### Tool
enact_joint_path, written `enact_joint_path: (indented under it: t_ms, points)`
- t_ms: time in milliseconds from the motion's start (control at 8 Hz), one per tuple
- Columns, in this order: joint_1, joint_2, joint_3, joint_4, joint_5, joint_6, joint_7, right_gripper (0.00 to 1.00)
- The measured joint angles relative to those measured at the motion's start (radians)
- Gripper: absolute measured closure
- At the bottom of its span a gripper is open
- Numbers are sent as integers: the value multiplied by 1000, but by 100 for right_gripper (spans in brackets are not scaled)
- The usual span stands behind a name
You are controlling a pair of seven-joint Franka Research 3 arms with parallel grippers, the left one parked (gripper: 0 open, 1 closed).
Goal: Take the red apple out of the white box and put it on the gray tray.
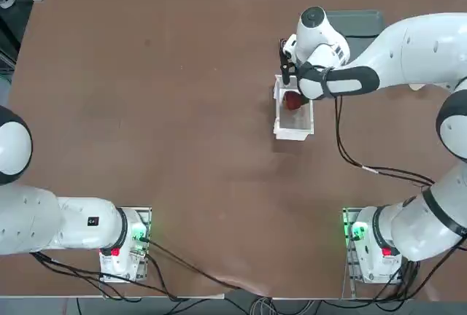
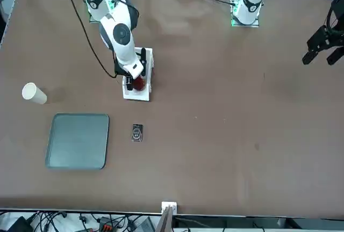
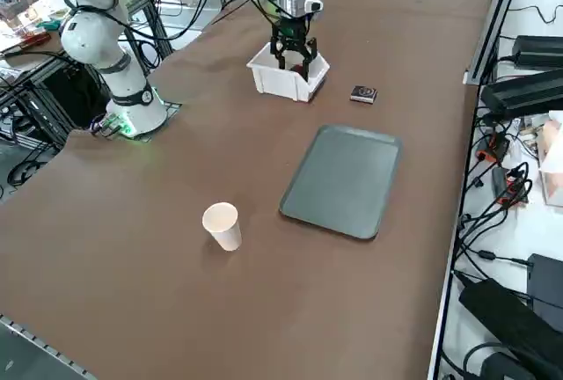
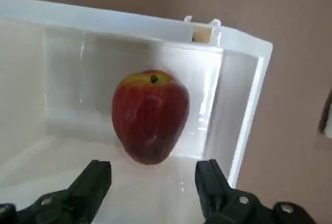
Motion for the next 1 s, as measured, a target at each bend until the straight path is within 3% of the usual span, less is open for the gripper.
enact_joint_path:
  t_ms: [1000]
  points:
    - [4, 66, 4, -1, 0, 62, 4, 1]
